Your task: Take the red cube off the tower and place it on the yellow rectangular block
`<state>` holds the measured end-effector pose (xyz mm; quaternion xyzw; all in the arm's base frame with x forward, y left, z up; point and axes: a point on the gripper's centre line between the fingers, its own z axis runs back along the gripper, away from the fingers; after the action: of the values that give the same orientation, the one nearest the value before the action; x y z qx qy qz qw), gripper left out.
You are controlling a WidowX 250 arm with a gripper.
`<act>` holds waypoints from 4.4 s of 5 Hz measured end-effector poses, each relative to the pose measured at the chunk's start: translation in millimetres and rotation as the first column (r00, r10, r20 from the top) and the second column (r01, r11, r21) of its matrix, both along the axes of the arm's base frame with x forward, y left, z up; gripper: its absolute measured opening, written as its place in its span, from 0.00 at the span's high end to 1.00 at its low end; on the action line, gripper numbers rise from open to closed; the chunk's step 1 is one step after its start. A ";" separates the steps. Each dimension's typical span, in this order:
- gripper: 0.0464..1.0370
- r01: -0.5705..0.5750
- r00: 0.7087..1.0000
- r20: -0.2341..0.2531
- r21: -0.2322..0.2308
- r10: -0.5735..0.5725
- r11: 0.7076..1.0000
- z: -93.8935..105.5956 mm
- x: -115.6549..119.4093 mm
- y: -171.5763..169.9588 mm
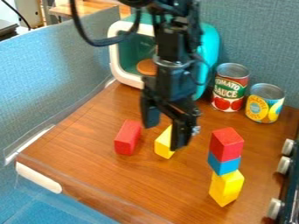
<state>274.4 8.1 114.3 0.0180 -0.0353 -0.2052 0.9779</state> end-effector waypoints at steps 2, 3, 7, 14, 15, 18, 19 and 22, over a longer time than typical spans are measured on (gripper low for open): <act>0.04 0.171 0.983 0.091 -0.130 -0.160 0.977 32.8 -15.2 -24.5; 0.04 0.209 0.977 0.063 -0.143 -0.202 0.967 37.8 -22.8 -36.2; 0.04 0.340 0.939 -0.040 -0.031 -0.341 0.940 15.5 28.8 -68.1; 0.46 0.201 0.973 -0.101 -0.071 -0.207 0.977 -4.9 29.6 -74.2; 0.46 0.111 0.993 -0.034 -0.109 -0.116 0.988 19.0 30.7 -53.3; 0.46 -0.153 0.988 -0.035 -0.065 0.151 0.986 12.3 41.8 -6.1; 0.46 -0.210 0.973 -0.100 -0.014 0.207 0.978 -19.7 46.2 10.1; 0.46 -0.302 0.942 -0.167 -0.055 0.289 0.952 -46.1 48.2 31.5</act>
<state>322.6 39.6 68.3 -0.0323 0.0370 -0.0552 0.9973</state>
